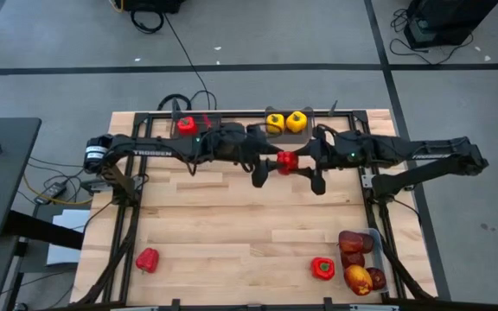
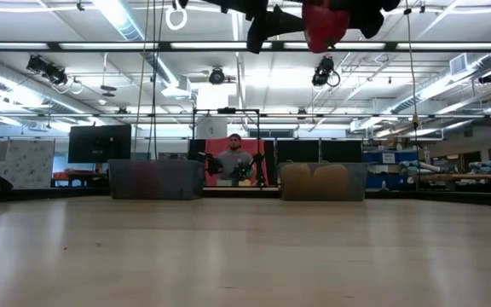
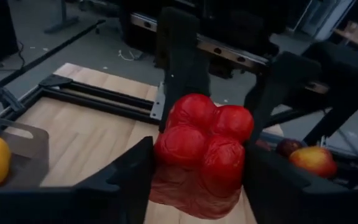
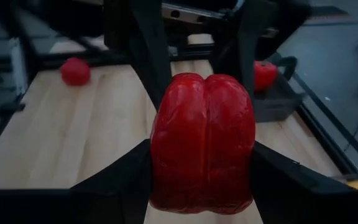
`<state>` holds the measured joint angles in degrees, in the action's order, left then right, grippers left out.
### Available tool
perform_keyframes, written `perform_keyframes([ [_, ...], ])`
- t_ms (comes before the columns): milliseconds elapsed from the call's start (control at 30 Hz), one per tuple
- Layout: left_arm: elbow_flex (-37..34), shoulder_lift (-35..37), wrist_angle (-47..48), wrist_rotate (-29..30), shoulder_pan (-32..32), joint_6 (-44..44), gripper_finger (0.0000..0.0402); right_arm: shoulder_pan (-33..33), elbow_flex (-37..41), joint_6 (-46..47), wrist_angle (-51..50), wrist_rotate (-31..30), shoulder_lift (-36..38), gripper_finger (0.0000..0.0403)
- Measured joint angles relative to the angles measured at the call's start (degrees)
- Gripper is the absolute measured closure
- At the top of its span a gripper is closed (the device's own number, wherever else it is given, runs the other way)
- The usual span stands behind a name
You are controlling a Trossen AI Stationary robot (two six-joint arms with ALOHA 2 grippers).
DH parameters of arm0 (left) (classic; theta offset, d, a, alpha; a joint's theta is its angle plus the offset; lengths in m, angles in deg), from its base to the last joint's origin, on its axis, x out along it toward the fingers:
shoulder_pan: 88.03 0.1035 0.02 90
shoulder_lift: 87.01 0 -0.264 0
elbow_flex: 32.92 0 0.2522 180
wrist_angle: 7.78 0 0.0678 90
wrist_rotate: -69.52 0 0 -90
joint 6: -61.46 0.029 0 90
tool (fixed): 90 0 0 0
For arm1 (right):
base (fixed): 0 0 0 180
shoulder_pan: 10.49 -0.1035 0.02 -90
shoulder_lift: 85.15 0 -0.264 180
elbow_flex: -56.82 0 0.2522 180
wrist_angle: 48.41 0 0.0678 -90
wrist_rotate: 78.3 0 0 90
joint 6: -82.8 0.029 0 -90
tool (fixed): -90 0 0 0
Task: Sort produce into baskets
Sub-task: Put the red bell pepper into the left black bin
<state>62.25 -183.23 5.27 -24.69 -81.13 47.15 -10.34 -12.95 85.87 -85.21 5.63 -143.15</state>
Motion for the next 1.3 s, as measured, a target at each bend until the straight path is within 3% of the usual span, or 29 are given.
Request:
perform_keyframes([
  [133,1.0,-0.1,0.4,-3.8,3.7,-1.2,0.0218,2.8,0.0,8.2,0.0,-3.8,0.0,0.0146],
  [333,3.6,-0.2,2.6,-6.2,11.7,1.1,0.0219,7.3,-0.1,19.4,0.8,-8.0,0.3,0.0105],
  [500,7.1,-0.2,14.8,-4.8,20.2,1.8,0.0213,10.4,-0.1,31.3,-1.0,-13.6,0.8,0.0079],
  [733,7.5,0.6,34.3,0.1,31.3,9.3,0.0212,11.5,-0.1,42.0,-7.6,-12.0,-0.8,0.0079],
  [833,7.2,0.6,39.5,0.1,35.2,12.3,0.0212,10.9,-0.1,42.4,-8.4,-11.9,-1.8,0.0083],
  [1067,2.2,0.6,40.2,-0.4,43.3,11.5,0.0211,10.1,-0.1,42.4,-8.4,-7.6,-6.0,0.0095],
  [1300,-6.0,0.6,39.0,-0.9,44.4,14.0,0.0204,10.1,0.0,39.6,-6.7,-7.0,-8.5,0.0105],
])
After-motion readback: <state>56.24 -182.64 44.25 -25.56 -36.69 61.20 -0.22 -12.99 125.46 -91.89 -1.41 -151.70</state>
